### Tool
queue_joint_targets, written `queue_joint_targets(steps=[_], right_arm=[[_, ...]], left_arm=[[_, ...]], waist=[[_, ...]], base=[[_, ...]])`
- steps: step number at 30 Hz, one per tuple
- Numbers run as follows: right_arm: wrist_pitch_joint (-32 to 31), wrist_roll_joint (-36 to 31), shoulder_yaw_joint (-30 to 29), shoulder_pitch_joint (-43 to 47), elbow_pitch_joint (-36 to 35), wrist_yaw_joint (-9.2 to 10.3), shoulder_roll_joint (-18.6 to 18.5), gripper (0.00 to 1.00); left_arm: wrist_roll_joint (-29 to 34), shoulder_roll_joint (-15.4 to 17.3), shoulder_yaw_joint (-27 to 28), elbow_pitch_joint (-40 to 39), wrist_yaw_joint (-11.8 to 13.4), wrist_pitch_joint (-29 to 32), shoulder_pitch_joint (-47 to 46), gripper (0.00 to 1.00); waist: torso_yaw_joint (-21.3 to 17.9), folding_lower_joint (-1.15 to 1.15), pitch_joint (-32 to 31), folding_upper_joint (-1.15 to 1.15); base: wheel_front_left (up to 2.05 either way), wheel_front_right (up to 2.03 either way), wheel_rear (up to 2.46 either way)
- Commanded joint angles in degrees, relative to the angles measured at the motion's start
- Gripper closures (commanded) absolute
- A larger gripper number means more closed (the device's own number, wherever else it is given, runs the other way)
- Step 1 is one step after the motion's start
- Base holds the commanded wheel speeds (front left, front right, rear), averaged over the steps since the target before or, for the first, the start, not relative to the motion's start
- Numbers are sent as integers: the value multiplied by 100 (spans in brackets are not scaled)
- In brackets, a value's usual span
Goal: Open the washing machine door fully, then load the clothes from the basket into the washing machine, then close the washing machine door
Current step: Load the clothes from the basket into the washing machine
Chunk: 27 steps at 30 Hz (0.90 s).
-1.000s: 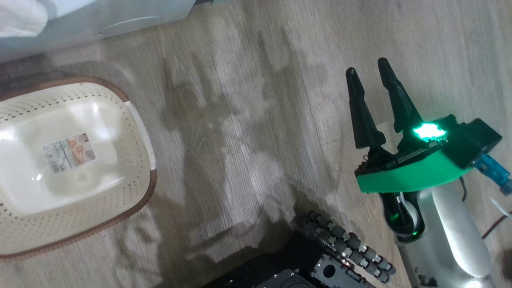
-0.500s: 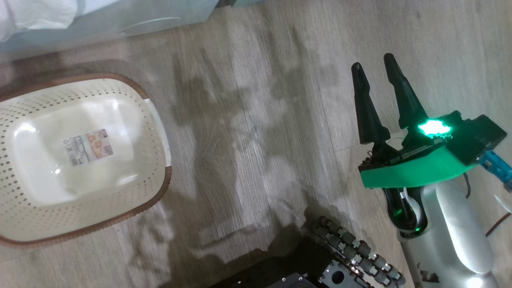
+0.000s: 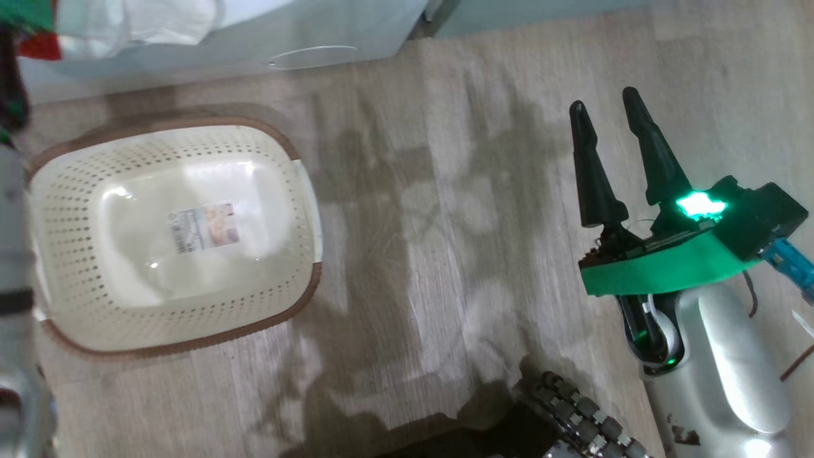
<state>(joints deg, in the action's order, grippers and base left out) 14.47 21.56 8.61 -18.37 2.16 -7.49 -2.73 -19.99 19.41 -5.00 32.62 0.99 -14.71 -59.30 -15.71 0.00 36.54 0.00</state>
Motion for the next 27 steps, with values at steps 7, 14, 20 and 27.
queue_joint_targets(steps=[7, 14, 20, 27], right_arm=[[52, -198, -4, -70, -26, 0, -15, 0], [52, -343, -55, -111, 95, 0, -15, 0], [52, -457, -125, -104, 226, 0, -15, 0], [52, -523, -218, -42, 351, 0, -15, 0]], left_arm=[[233, -34, 303, -1773, 195, -29, 1387, 0], [370, -219, 404, -2951, 490, -29, 2795, 0], [396, -347, 352, -3501, 653, -5, 3731, 0], [370, -516, 221, -3720, 759, 43, 4389, 0]], waist=[[380, 0, -299, 0], [543, 0, -515, 0], [679, 0, -727, 0], [834, 0, -948, 0]], base=[[0, 0, 0], [0, 0, 0], [0, 0, 0], [0, 0, 0]])
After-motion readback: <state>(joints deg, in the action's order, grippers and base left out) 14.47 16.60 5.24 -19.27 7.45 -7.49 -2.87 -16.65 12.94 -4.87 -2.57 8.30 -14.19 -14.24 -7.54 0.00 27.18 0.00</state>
